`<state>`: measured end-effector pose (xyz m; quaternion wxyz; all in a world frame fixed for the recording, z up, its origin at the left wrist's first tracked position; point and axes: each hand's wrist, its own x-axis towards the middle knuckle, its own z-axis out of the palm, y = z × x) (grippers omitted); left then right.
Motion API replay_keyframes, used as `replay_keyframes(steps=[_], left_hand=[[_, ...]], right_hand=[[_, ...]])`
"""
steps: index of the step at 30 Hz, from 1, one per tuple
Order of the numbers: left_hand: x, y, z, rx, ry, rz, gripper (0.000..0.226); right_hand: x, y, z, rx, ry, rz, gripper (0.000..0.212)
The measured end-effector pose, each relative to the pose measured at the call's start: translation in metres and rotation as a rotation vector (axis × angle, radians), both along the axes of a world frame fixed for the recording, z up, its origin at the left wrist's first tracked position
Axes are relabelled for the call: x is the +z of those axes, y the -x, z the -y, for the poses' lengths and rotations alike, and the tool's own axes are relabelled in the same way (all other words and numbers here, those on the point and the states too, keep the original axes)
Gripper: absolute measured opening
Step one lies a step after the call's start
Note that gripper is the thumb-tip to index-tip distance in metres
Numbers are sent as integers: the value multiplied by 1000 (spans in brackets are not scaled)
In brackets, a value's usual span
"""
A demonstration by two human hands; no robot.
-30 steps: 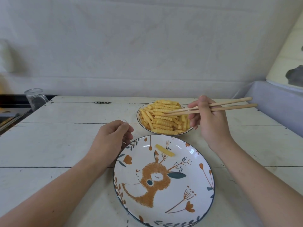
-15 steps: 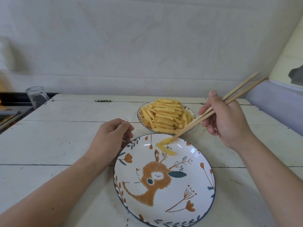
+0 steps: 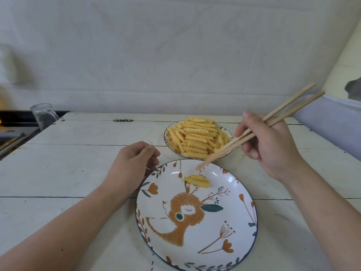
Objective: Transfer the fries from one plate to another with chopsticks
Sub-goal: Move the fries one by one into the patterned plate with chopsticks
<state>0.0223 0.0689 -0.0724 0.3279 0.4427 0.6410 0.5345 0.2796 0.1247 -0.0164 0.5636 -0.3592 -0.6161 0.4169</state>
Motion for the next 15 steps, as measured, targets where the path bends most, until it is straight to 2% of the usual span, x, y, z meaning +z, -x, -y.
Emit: replay_keyframes(steps=[5, 15], left_hand=[[0, 0, 1, 3, 4, -11, 31], [0, 1, 1, -9, 6, -14, 30]], right_hand=[[-10, 2, -5, -167, -142, 48, 36], [-24, 5, -14, -127, -137, 109, 42]])
